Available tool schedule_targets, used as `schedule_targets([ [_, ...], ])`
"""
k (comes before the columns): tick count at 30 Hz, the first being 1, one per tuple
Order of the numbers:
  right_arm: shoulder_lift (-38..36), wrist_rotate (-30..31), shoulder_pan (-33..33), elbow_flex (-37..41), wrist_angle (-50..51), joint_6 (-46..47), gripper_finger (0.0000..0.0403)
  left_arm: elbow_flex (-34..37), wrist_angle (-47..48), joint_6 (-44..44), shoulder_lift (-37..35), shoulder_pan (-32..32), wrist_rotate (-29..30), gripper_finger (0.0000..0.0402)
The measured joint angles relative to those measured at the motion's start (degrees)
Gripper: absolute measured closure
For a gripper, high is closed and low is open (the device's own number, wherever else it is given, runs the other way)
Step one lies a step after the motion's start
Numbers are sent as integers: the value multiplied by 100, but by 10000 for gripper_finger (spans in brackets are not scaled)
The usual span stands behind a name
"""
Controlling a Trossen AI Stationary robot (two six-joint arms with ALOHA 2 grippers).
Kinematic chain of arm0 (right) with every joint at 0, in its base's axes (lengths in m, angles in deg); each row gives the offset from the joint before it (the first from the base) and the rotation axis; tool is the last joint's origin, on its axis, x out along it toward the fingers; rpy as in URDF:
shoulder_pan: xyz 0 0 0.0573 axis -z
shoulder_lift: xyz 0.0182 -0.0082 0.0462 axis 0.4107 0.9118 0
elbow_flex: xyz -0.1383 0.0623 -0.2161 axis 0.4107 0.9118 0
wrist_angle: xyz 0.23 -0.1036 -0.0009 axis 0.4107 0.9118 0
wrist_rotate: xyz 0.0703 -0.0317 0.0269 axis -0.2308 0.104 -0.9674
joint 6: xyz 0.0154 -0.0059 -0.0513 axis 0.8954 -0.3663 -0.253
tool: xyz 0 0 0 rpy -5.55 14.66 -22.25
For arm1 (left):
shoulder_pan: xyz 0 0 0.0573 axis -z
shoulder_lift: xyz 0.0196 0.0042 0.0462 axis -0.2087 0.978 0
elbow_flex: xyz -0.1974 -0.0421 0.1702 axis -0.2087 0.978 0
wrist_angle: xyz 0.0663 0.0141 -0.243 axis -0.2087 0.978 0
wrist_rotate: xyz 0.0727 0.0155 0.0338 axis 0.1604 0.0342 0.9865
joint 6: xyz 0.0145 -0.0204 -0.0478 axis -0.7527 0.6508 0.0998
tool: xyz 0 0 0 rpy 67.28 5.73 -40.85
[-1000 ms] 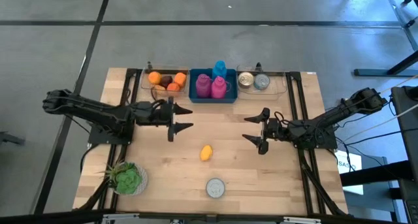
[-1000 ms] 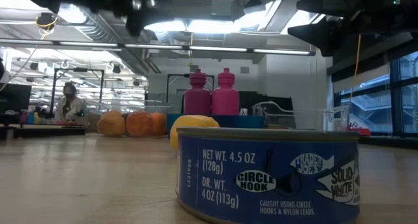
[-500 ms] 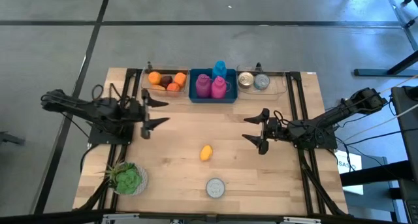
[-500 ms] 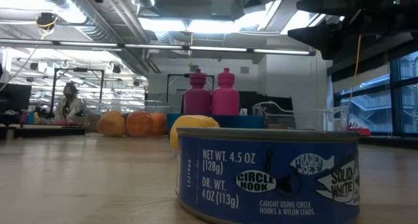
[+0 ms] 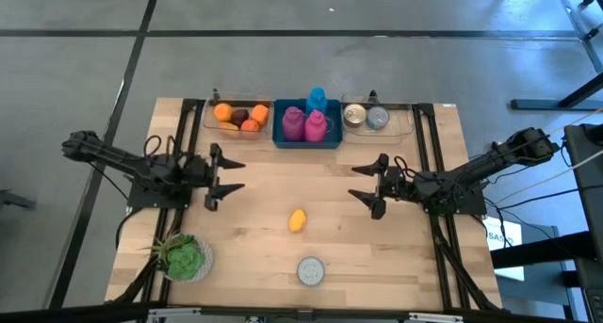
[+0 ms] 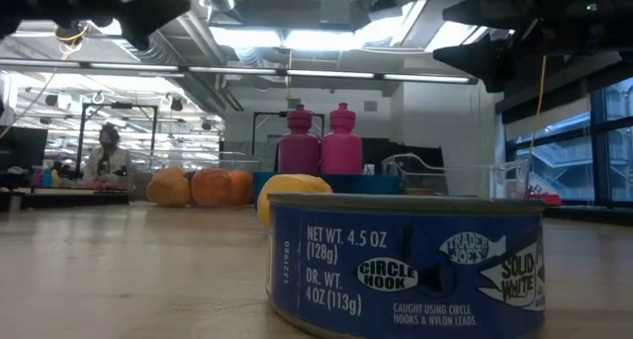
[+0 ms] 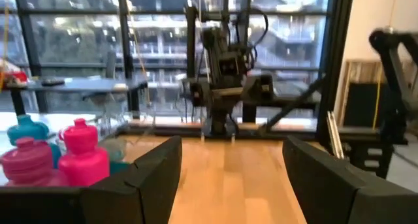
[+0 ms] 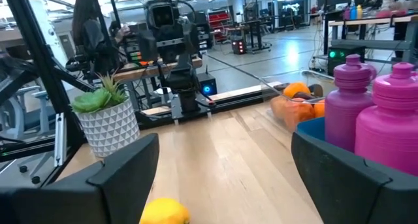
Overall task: Pick & Place Food Item
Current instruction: Put the lemon into the left transparent bin
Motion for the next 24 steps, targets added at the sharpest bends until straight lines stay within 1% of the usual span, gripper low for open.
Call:
schedule_targets([
  [2,0,-26,0,0,0,6,58,247,-352,-76,-154,0,23,146],
  [4,0,-40,-2,0,0,27,58,367,-408,-138,-337,-4,168,146],
  [8,0,-40,0,0,67,151,58,414,-249,-221,-743,-4,411,146],
  [12,0,-40,0,0,146,169,58,416,56,-223,-1079,-4,287,146],
  [14,0,-40,0,0,161,169,58,416,331,-64,-1194,-4,271,146],
  [18,0,-2,-2,0,167,153,58,420,889,409,-1161,-4,266,146],
  [21,0,126,2,0,164,125,58,418,875,683,-972,-4,76,146],
  [24,0,152,27,0,166,113,58,418,891,945,-640,-4,-105,146],
])
